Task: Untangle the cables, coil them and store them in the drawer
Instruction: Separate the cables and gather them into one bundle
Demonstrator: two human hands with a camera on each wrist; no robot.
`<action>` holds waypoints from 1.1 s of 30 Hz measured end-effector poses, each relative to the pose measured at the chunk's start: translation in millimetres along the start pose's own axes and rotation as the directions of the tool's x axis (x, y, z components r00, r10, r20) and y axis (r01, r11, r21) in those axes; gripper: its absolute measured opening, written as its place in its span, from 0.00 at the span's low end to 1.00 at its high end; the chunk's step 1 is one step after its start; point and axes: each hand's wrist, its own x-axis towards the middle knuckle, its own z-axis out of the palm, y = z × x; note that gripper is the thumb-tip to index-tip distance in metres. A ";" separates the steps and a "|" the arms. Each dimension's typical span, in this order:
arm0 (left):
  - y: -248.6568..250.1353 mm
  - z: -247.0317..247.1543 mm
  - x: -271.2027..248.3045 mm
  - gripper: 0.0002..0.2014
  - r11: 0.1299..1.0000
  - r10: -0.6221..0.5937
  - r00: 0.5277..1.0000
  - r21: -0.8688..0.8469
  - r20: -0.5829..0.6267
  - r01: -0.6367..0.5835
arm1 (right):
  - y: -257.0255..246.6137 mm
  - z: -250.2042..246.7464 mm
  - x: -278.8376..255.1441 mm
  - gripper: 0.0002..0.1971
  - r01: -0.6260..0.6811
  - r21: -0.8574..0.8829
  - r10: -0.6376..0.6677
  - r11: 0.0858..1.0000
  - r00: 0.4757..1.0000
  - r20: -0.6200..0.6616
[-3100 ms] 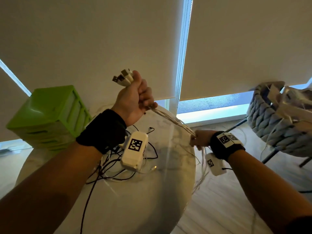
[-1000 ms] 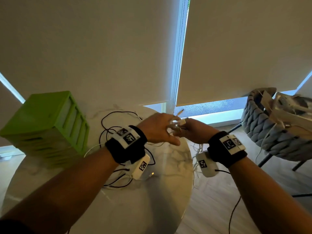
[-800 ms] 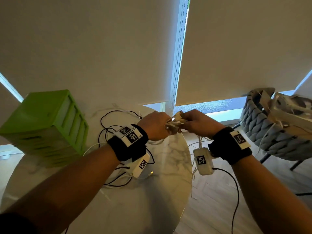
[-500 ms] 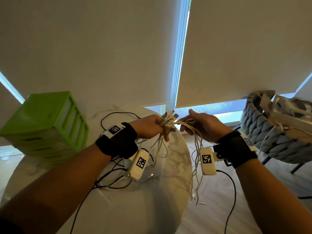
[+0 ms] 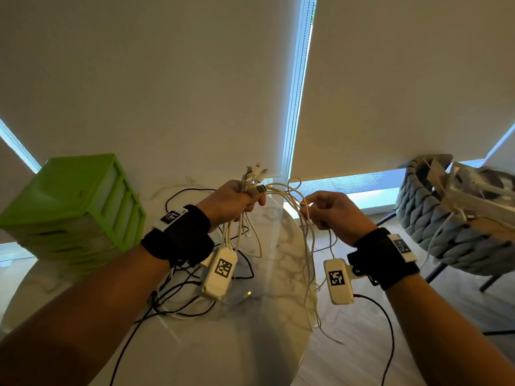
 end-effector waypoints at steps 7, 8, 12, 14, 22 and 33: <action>3.3 -6.3 -4.2 0.15 0.999 -0.045 0.998 -0.004 -0.032 0.045 | -0.9 -1.7 0.8 0.07 0.173 -0.316 -0.206 0.933 0.976 -0.073; 3.4 -6.6 -4.5 0.15 0.999 -0.049 0.998 -0.001 -0.027 0.049 | 0.2 -0.1 1.6 0.08 0.185 -0.354 -0.233 0.917 0.968 -0.098; 3.3 -5.2 -6.2 0.15 0.998 -0.061 0.998 0.010 -0.012 0.061 | 7.8 3.0 7.4 0.09 0.183 -0.468 -0.321 0.865 0.918 -0.232; 3.7 -8.2 -7.6 0.15 0.998 -0.057 0.998 0.001 -0.029 0.057 | 12.1 -8.1 12.3 0.08 0.114 -0.478 -0.294 0.871 0.901 -0.320; 11.1 -4.6 -7.9 0.14 0.999 -0.021 0.999 0.024 -0.035 0.022 | 11.2 -28.9 23.6 0.07 -0.115 -0.589 -0.030 0.800 0.973 -0.230; 34.8 5.2 -11.0 0.14 0.997 0.044 0.997 -0.059 -0.061 -0.047 | -10.9 32.3 14.5 0.06 0.161 -0.512 -0.171 0.843 0.985 0.029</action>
